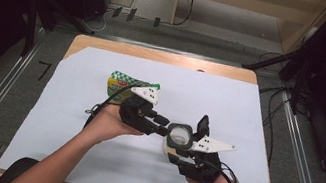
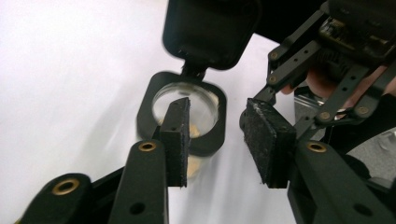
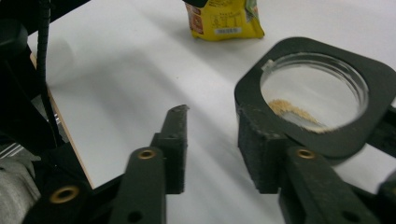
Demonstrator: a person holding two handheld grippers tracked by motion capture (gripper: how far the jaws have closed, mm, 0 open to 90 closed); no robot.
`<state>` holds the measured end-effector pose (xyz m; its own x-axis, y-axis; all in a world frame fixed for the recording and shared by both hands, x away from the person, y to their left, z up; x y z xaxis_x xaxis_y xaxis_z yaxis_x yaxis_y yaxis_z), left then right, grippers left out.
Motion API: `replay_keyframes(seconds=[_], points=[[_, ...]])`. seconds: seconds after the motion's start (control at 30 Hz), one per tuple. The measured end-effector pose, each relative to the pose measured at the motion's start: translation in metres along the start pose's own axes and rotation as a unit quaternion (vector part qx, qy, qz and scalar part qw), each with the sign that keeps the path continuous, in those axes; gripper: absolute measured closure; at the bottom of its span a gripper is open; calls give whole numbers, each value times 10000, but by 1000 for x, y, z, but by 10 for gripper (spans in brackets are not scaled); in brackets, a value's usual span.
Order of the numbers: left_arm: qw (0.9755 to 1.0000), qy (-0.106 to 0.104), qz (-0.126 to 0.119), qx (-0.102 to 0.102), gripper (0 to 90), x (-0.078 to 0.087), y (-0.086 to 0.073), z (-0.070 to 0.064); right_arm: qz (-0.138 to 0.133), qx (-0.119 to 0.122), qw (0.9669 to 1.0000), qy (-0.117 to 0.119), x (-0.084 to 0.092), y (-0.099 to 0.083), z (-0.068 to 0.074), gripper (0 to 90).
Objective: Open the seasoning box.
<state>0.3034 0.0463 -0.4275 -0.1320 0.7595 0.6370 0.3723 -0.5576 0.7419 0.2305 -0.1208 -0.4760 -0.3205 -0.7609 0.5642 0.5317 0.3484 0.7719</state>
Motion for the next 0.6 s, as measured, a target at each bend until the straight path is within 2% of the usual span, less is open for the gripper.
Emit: replay_keyframes(seconds=[0.07,0.1,0.13,0.2,0.37,0.6], points=[[9998,0,143,144,585,4,-3,4,6,-9,10000,69,-3,2,0,598],[9995,-27,168,277,557,7,-5,7,-15,-34,9999,117,-6,5,2,587],[9994,-59,155,301,557,9,-6,8,-15,-34,9999,117,-6,5,2,587],[9996,68,46,283,545,18,-9,12,31,107,9999,79,-10,8,4,553],[9994,143,-53,325,488,34,-12,17,52,237,9997,98,-19,17,9,549],[9993,197,-20,332,465,52,-15,22,-74,420,9989,191,-33,32,14,538]])
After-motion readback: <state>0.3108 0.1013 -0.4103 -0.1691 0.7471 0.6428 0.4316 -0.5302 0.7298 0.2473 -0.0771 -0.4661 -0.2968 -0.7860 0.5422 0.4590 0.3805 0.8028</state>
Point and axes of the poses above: each handheld gripper's, and its own axes: x roughly backward along the jaws, y roughly out of its top, z roughly to its left, the point moved 5 cm from there along -x, roughly forward along the jaws, and after that the axes turned 5 degrees about y, right-handed, at the moved point
